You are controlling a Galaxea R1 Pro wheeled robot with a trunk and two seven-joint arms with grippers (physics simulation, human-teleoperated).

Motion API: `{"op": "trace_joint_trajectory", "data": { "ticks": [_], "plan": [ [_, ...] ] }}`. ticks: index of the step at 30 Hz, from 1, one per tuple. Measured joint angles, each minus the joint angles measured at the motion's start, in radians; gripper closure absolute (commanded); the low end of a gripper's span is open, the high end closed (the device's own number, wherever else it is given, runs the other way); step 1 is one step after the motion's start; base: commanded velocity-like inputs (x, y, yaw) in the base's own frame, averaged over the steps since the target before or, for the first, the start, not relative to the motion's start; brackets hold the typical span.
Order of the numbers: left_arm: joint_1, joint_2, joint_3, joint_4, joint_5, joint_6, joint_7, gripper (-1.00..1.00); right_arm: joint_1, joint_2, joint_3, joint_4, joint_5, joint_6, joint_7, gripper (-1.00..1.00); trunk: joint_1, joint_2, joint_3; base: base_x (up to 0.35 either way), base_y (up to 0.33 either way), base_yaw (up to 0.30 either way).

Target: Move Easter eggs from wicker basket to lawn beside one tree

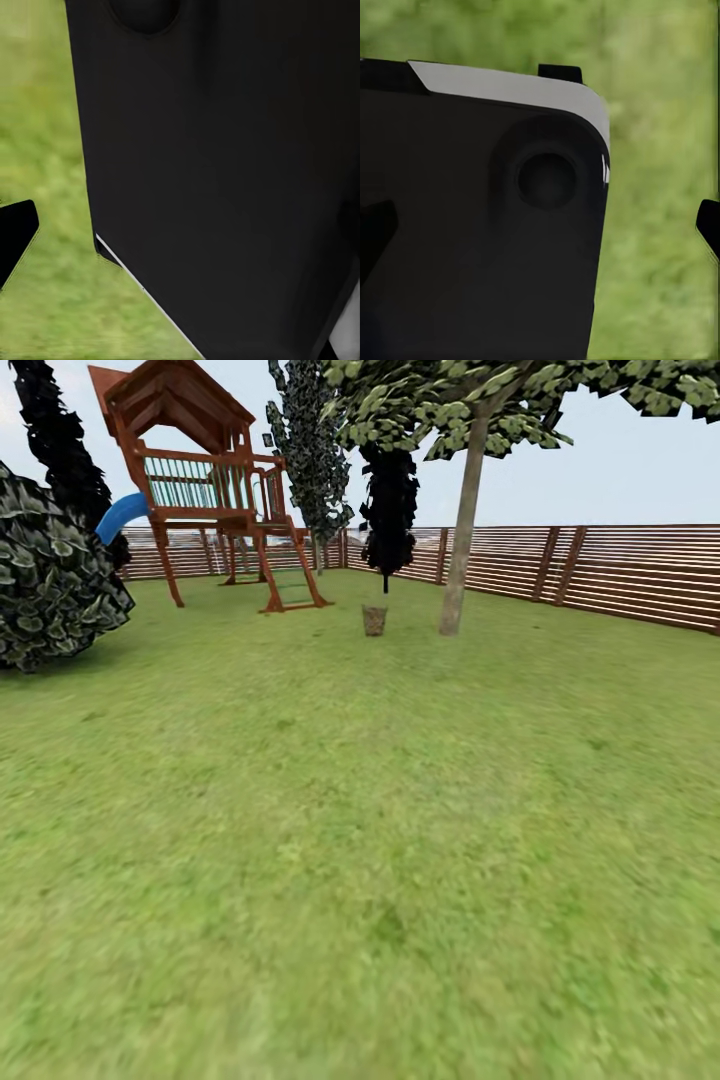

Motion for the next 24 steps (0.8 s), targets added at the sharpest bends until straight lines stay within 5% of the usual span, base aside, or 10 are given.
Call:
{"op": "trace_joint_trajectory", "data": {
  "ticks": [24],
  "plan": [
    [0.000, -0.001, 0.000, 0.001, 0.000, 0.000, 0.000, -1.00, 0.000, 0.000, 0.000, 0.000, 0.000, 0.000, 0.000, -1.00, 0.000, 0.000, 0.000, 0.339, 0.000, 0.000]
  ]
}}
